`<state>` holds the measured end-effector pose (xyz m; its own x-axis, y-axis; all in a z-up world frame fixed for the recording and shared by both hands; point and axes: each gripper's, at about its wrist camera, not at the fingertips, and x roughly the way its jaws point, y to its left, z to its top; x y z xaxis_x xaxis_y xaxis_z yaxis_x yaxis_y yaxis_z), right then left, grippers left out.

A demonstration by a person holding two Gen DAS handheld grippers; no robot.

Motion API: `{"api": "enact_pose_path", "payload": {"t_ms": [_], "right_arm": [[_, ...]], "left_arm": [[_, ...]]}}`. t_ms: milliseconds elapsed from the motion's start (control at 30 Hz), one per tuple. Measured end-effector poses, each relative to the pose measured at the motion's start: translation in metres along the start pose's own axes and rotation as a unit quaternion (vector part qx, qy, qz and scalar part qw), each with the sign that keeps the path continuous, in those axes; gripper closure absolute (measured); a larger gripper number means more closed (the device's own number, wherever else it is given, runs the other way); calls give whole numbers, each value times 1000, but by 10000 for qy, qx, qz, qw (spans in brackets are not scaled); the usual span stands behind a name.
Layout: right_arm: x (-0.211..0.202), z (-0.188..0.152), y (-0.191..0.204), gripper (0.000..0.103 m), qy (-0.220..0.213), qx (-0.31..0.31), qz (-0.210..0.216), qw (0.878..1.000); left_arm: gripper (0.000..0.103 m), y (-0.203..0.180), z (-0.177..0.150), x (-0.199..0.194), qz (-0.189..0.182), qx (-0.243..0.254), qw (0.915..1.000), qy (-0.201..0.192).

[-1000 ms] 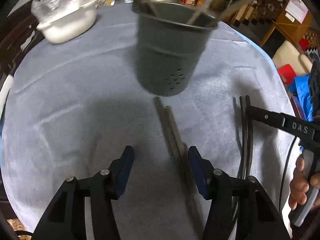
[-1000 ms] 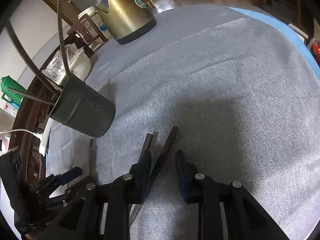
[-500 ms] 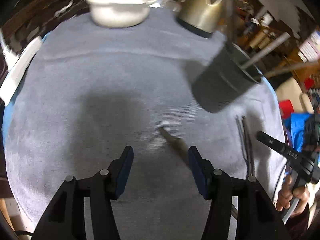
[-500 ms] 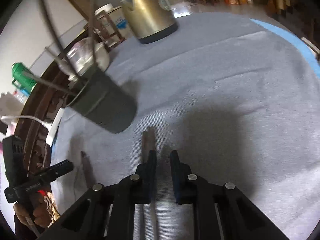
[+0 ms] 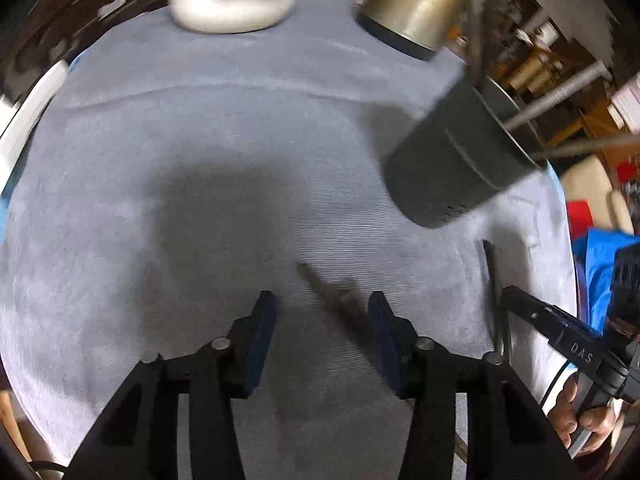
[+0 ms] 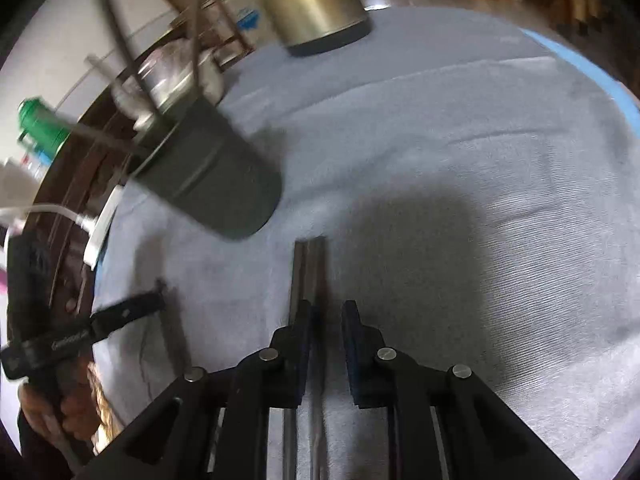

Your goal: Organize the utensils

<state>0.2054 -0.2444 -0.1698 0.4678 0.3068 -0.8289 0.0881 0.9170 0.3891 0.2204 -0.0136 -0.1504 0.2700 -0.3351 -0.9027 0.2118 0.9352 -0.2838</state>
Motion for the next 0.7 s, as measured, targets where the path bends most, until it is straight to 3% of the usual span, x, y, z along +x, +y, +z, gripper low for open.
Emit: {"api": "enact_pose_path", "payload": {"t_ms": [167, 300, 433, 700], "right_arm": [[4, -3, 9, 85, 1, -323, -422, 9986], [-4, 1, -12, 85, -130, 33, -702, 9974], [-10, 1, -31, 85, -113, 401, -456, 9981], [-1, 7, -22, 84, -124, 478, -425, 9979]], "left_arm": [[65, -30, 6, 11, -398, 361, 9985, 41], [65, -22, 12, 1, -669, 255, 9972, -200], [65, 13, 15, -7, -545, -140, 9981, -258], [65, -9, -4, 3, -298, 368, 9989, 42]]}}
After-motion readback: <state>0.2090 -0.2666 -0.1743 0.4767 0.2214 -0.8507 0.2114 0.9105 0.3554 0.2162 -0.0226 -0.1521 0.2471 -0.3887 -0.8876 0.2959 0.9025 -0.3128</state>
